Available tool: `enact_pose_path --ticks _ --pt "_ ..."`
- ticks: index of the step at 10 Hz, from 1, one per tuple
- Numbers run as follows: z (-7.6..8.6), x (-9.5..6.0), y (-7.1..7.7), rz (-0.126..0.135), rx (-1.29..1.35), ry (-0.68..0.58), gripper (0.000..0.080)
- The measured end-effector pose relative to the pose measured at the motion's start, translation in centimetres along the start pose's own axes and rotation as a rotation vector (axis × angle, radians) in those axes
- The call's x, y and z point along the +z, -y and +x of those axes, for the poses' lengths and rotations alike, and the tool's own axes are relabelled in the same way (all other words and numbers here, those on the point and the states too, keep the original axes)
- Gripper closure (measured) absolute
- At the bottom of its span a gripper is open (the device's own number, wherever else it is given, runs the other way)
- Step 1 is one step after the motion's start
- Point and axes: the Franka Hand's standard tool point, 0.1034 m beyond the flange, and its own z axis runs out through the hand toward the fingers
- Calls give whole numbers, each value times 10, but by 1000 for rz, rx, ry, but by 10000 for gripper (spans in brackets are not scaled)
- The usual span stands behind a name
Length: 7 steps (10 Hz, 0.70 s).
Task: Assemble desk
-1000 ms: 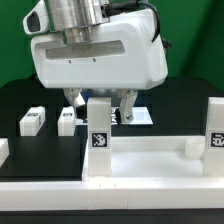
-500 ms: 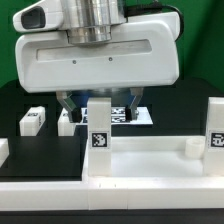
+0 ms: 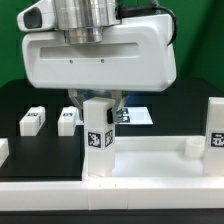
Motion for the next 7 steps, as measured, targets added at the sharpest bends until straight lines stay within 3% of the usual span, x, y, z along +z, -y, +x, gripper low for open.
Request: enact_pose_path --ticks 2,4,7 --pt "-3 1 2 10 387 14 502" --pt "0 2 1 74 780 58 504" --pt "-1 2 0 75 911 70 505"
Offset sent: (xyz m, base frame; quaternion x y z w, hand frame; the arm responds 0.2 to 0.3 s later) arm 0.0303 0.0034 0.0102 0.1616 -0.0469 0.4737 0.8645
